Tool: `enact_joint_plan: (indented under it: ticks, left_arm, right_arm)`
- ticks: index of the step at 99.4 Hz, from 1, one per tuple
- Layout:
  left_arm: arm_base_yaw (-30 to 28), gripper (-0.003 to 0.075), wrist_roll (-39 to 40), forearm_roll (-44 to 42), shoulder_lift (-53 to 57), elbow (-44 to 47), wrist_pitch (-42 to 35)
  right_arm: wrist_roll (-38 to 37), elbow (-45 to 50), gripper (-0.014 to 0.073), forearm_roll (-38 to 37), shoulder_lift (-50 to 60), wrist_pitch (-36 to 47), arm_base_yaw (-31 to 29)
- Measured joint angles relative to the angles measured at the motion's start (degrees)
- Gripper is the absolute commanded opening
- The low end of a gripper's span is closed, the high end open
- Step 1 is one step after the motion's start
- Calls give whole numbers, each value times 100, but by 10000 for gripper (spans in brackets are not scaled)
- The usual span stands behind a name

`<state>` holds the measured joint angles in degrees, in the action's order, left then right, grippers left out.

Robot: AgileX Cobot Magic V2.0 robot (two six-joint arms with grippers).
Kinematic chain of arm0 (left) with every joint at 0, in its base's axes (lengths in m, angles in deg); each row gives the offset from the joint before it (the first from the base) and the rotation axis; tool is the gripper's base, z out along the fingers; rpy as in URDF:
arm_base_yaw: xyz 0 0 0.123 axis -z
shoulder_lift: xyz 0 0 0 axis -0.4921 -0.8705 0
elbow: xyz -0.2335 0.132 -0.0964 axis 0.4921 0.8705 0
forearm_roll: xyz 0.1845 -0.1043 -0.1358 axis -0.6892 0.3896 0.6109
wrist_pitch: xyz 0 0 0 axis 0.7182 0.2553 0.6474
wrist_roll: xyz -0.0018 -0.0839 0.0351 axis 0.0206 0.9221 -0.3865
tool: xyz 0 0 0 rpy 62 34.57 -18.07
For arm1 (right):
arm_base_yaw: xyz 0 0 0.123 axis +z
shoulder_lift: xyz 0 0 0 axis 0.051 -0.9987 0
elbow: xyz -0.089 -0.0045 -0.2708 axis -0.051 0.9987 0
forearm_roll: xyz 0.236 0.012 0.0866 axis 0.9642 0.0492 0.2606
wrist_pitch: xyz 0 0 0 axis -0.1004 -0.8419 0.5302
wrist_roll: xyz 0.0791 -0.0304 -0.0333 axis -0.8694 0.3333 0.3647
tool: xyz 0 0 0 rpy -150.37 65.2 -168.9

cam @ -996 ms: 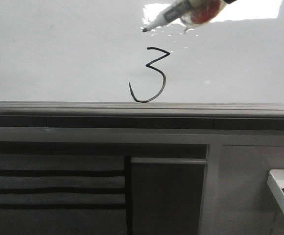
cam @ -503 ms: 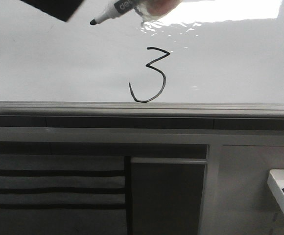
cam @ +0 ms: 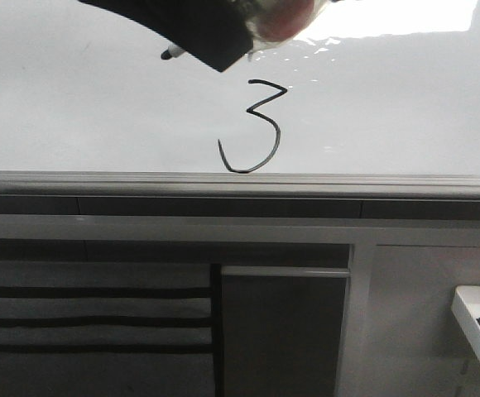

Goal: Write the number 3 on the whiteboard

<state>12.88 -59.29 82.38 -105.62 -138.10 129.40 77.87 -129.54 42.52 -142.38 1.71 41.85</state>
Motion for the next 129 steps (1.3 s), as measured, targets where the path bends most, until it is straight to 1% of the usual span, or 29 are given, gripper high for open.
enact_joint_plan:
  ticks: [7, 21, 35, 54, 61, 68, 73, 80, 85, 91, 98, 105, 122, 129]
  left_arm:
    - [9, 176, 0, 0, 0, 0, 48]
    - [9, 99, 0, 12, 0, 0, 145]
    - [9, 46, -36, 19, 0, 0, 225]
    - [26, -7, -117, -4, 0, 0, 239]
    - [35, -18, -144, -12, 0, 0, 239]
    - [35, -18, -152, -26, 0, 0, 239]
    - [35, -18, -152, -26, 0, 0, 252]
    - [35, -18, -139, -15, 0, -5, 252]
    - [-2, -18, -73, -15, 0, -5, 230]
    - [-109, -18, 48, -30, 0, -5, 229]
    - [-342, -18, 300, -95, 0, -5, 289]
    - [-731, -18, 727, -197, 0, -5, 287]
    - [-2153, -18, 2097, -341, -10, 96, 23]
    - [-2671, -18, 2501, -322, -23, 232, -157]
  right_arm:
    - [0, 0, -56, -13, 0, 10, 0]
    - [12, 0, -56, -17, 0, 45, 0]
    - [12, 0, -56, 5, 0, 45, 0]
    - [24, 0, -50, 7, 0, 24, 0]
    - [24, 0, 3, 18, 0, 24, 0]
    - [24, 0, 102, 18, 0, 24, 0]
    - [13, 0, 189, 18, 0, 24, 0]
    - [-68, 0, 277, 18, 0, 86, 0]
    - [-184, 0, 313, 28, 17, 159, 0]
    - [-331, 0, 323, 7, 57, 235, -12]
    - [-498, -10, 321, -33, 188, 339, -123]
    - [-724, -38, 321, -58, 389, 353, -327]
    - [-1274, -47, 321, -33, 917, 122, -980]
    - [-1387, -57, 321, -33, 1023, -15, -1210]
